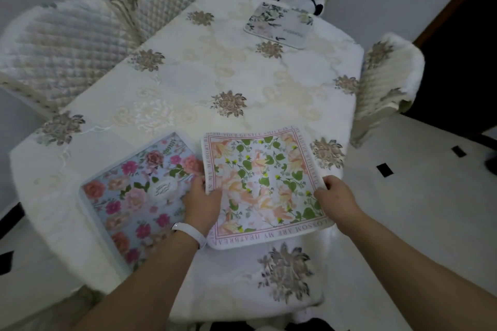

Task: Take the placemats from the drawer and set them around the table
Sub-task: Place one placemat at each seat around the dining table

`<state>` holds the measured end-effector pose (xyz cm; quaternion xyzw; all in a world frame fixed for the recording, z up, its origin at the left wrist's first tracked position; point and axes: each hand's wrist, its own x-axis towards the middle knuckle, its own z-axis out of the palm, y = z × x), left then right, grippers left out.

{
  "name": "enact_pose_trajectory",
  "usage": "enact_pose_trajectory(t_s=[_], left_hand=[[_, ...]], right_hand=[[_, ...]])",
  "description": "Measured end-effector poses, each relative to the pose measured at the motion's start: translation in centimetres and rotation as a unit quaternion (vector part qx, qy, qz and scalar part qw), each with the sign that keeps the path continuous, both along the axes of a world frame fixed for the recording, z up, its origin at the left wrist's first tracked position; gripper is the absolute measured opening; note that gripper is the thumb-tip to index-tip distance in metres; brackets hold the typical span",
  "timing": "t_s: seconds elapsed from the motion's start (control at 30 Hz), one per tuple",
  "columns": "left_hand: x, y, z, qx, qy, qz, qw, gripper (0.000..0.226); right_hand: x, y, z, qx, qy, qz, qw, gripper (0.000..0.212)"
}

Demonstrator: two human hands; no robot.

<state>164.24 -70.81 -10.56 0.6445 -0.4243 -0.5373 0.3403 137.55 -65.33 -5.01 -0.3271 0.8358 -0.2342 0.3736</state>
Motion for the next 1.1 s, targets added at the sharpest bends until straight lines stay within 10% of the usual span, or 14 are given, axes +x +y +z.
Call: enact_pose_trajectory(t_s=[1.1], left_hand=[[-47.4,4.4,8.1,-0.09,-0.025,-0.191,0.977,0.012]], right_hand=[[-43.9,15.3,3.0,-0.116,-0.071,-0.202,0.97,0.013]])
